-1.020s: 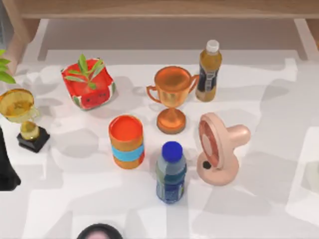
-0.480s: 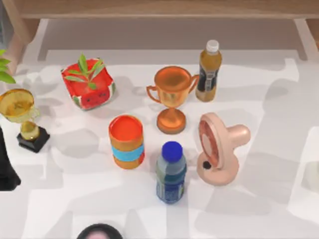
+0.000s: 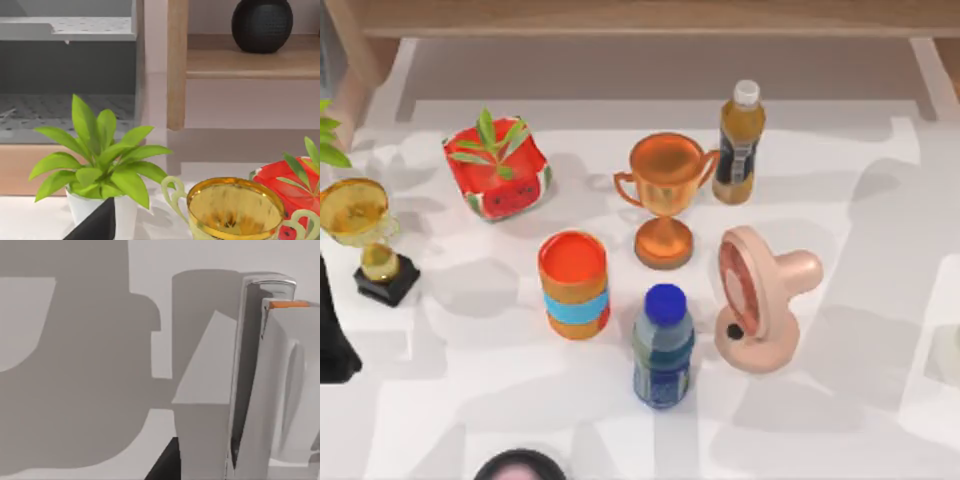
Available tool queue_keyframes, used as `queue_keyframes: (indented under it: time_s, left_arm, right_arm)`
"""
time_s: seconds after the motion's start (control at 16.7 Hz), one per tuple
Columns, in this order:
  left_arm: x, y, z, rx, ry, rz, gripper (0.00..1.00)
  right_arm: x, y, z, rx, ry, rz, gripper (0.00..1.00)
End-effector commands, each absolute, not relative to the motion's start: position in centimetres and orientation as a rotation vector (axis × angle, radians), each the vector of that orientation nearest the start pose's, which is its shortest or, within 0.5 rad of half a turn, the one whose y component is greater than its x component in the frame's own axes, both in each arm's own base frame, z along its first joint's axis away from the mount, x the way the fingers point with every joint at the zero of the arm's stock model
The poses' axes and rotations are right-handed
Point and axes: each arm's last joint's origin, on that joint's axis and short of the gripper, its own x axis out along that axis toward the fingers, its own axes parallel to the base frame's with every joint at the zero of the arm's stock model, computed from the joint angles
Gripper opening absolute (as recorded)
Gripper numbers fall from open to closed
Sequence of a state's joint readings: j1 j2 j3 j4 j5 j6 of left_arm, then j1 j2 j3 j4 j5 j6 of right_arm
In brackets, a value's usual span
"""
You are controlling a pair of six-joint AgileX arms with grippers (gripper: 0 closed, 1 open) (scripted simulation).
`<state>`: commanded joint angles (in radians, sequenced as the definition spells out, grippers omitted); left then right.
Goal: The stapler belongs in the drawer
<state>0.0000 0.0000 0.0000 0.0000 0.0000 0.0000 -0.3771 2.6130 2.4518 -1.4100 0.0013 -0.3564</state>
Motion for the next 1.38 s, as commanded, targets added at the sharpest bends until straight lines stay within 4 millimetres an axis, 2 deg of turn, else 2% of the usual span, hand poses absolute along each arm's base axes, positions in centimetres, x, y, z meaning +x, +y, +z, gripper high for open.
queue_keyframes:
  time_s: [0.06,0.12,0.66,0.78,1.14,1.38]
  left_arm:
    - [10.6,-0.1,16.0,0.000,0.000,0.000,1.00]
    - [10.6,-0.1,16.0,0.000,0.000,0.000,1.00]
    - [10.6,-0.1,16.0,0.000,0.000,0.000,1.00]
    - [10.6,-0.1,16.0,0.000,0.000,0.000,1.00]
    - [10.6,-0.1,16.0,0.000,0.000,0.000,1.00]
    - [10.6,-0.1,16.0,0.000,0.000,0.000,1.00]
  right_arm:
    - [47.2,-17.9,15.4,0.010,1.569,-0.001,0.98]
    - [47.2,-17.9,15.4,0.010,1.569,-0.001,1.00]
    - [47.3,-17.8,15.4,0.008,1.569,0.002,1.00]
    - [47.2,-17.8,16.0,-0.002,1.551,0.009,1.00]
    - [46.0,-18.1,21.5,-0.142,1.302,0.056,1.00]
    - [44.3,-21.0,24.5,-0.297,1.043,0.022,1.00]
